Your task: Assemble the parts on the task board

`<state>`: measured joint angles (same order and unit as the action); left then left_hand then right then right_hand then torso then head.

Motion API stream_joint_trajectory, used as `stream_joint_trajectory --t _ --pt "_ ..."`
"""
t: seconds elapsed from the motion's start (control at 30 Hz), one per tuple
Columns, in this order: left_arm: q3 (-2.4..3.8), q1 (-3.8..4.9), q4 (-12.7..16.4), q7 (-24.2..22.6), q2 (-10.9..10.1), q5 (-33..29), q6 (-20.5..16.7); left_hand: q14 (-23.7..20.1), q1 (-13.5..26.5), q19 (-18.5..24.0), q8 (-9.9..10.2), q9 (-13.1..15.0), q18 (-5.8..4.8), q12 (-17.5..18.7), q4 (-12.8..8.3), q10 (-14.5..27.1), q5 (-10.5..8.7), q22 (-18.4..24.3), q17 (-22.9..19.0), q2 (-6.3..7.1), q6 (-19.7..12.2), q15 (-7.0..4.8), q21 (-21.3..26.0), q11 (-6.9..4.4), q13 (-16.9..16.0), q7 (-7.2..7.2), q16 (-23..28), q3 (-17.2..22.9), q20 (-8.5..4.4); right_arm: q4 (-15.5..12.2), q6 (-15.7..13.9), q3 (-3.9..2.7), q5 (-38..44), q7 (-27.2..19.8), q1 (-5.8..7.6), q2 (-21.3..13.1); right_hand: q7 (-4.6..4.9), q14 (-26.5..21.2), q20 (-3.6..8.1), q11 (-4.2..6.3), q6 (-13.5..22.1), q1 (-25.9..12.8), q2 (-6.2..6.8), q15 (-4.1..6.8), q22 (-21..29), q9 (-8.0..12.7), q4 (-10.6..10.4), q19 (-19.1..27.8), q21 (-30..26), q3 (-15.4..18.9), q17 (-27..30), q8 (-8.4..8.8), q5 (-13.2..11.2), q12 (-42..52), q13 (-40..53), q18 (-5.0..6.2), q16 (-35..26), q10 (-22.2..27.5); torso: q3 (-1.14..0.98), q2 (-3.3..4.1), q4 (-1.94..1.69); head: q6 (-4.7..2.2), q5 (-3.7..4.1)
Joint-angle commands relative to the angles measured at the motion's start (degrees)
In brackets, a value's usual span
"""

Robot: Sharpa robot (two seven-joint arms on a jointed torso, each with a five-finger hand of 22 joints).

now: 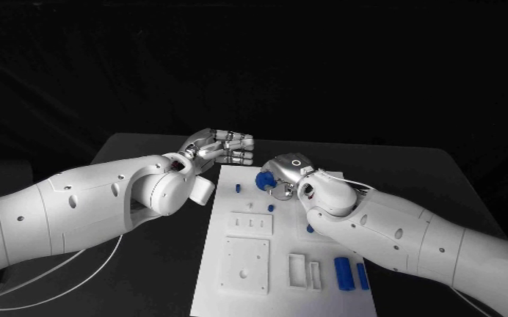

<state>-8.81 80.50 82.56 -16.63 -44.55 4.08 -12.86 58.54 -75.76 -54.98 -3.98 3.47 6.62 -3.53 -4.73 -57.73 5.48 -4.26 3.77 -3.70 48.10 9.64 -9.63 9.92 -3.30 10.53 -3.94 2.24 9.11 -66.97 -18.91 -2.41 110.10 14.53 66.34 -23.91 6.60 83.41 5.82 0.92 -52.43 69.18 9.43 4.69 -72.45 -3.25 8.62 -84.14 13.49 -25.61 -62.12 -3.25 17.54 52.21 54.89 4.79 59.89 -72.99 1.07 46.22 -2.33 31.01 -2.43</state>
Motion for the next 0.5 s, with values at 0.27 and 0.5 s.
stream_joint_trajectory --t 0.27,0.5 --pt "0.03 0.05 0.1 -0.46 -0.08 0.33 0.75 -0.26 0.24 0.32 0.36 -0.1 -0.51 0.01 -0.2 0.4 0.16 0.06 0.01 -0.15 -0.61 0.03 0.16 -0.01 -0.09 -0.1 0.3 0.0 -0.03 -0.78 1.19 0.18 -0.17 0.65 -0.64 -0.77 -0.08 -0.01 -0.06 -0.18 -1.69 -0.03 -0.15 -0.13 0.09 -0.16 0.0 -1.89 -0.22 0.23 0.01 -0.16 -0.02 -0.21 -0.02 -0.12 -0.23 0.1 0.05 -0.02 -0.03 0.15 -0.01" --pt "0.03 0.05 0.06 -0.43 -0.14 0.33 0.77 -0.26 0.24 0.32 0.36 -0.1 -0.51 0.01 -0.2 0.4 0.16 0.06 0.01 -0.15 -0.61 0.03 0.16 -0.01 -0.09 -0.1 0.3 0.0 -0.03 -1.37 1.18 0.18 -0.26 0.67 -0.83 -0.98 -0.23 0.01 0.0 -0.1 -4.18 -0.37 -0.25 -0.06 0.1 -0.27 -0.12 -1.91 -0.07 0.08 -0.03 -0.26 -0.16 -0.05 0.07 -0.17 -0.18 0.05 0.05 0.02 0.05 0.24 0.1"
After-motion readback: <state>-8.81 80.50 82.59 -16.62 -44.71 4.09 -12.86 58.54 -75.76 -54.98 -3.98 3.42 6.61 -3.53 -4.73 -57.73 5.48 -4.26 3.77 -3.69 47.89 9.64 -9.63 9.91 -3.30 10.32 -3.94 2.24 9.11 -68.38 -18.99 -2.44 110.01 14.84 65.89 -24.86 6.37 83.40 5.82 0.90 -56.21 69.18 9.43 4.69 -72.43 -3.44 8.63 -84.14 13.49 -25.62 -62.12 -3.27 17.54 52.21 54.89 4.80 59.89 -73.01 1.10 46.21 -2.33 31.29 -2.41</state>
